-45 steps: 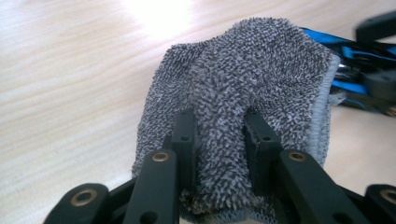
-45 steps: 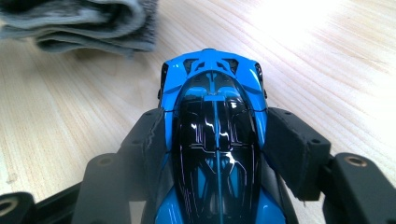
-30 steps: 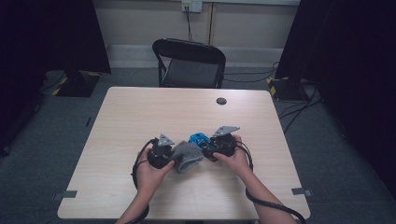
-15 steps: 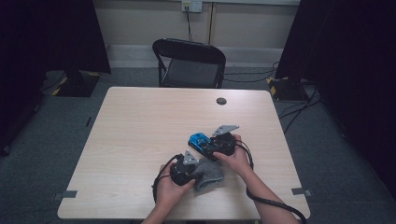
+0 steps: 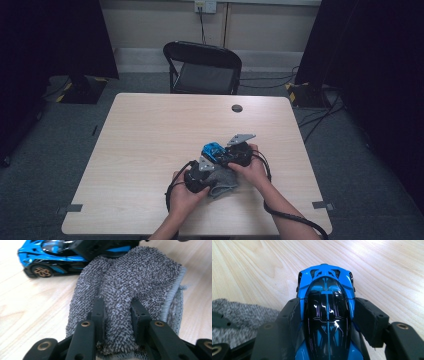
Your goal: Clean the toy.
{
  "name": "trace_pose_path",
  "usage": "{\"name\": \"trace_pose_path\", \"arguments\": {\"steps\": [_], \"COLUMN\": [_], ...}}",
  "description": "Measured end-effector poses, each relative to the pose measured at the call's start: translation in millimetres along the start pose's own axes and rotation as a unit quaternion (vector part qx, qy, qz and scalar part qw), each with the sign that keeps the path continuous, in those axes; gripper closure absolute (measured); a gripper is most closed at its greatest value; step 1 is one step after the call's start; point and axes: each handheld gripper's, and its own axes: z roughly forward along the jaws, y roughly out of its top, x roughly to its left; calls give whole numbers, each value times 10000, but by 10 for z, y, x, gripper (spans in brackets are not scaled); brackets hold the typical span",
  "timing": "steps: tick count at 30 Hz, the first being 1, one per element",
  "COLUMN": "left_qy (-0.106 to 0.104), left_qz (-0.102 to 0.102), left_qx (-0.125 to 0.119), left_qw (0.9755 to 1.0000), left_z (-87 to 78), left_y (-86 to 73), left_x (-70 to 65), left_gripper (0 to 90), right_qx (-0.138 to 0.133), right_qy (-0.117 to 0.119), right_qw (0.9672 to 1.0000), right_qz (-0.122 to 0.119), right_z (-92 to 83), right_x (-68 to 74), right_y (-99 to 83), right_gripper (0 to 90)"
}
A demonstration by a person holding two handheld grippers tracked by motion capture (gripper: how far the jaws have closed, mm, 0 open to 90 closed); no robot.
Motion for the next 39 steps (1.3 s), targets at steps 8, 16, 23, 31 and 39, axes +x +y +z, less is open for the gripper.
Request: {"name": "trace_pose_path", "arguments": {"steps": [8, 16, 23, 31, 39], "left_qy": [218, 363, 384, 484, 591], "left_qz": [-24, -156, -250, -274, -479], "left_qx": [49, 102, 91, 181, 144], "left_qw": [9997, 9992, 9989, 9983, 9970], "left_z": [-18, -59, -30, -44, -57], "left_y": [4, 11, 32, 70, 111], "left_x": [45, 193, 227, 358, 524], "left_gripper": [694, 692, 691, 692, 694], "right_qx": [-25, -24, -91, -91, -74], "right_qy": [-9, 18, 13, 17, 29], "right_qw": [10000, 10000, 10000, 10000, 10000], "right_qz": [-11, -21, -5, 2, -6], "right_z": [-1, 1, -9, -9, -7], "right_x": [1, -7, -4, -5, -9], "right_y": [-8, -6, -31, -30, -26], "right_gripper": [393, 393, 393, 393, 393]}}
